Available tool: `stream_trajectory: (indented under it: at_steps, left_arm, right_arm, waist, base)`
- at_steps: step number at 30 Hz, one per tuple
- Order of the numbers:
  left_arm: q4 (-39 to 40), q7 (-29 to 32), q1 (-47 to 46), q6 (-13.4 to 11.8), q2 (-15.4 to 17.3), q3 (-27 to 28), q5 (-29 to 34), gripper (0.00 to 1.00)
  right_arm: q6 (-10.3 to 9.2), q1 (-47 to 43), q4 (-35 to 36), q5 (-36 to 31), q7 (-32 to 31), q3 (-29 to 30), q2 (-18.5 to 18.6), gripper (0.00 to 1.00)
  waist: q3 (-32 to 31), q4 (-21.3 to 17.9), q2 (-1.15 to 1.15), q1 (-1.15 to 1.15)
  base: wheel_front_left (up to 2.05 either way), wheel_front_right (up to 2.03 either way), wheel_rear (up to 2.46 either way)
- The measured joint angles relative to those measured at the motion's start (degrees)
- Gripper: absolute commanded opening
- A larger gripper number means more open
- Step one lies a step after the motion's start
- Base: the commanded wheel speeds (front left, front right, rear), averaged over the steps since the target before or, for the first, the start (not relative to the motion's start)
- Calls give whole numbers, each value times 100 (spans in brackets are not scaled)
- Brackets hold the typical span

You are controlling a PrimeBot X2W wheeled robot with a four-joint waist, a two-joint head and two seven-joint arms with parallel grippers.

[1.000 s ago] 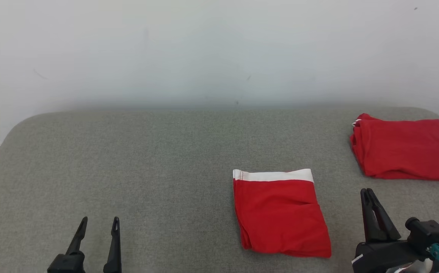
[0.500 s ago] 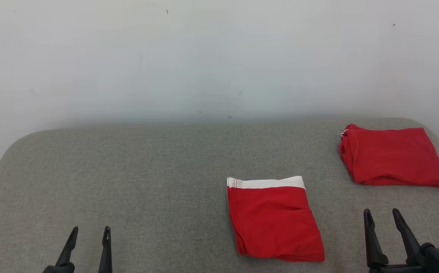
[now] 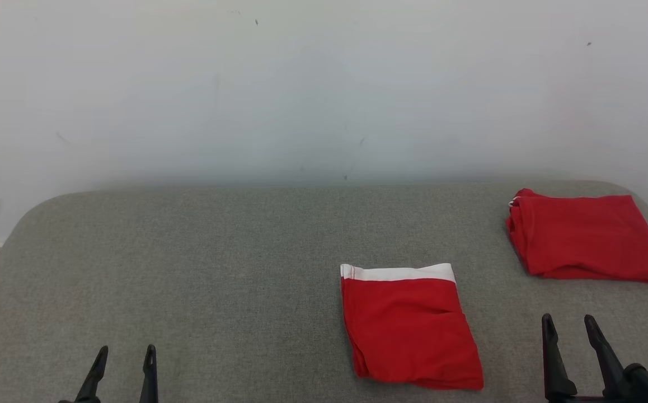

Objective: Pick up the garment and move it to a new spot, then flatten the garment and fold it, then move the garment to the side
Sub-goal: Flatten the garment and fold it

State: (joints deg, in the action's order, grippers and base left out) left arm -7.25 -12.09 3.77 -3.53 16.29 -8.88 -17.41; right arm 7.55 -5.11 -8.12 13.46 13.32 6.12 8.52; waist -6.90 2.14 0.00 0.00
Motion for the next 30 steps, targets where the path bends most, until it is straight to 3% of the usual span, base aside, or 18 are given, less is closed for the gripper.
stream_trajectory:
  at_steps: [30]
  left_arm:
    - [570,413,80,-169,219,-108,-30,100]
  right_arm:
    - [0,-198,560,-259,-434,-8,-166,100]
  waist:
    - [47,33,0,0]
  base:
    - [0,0,0]
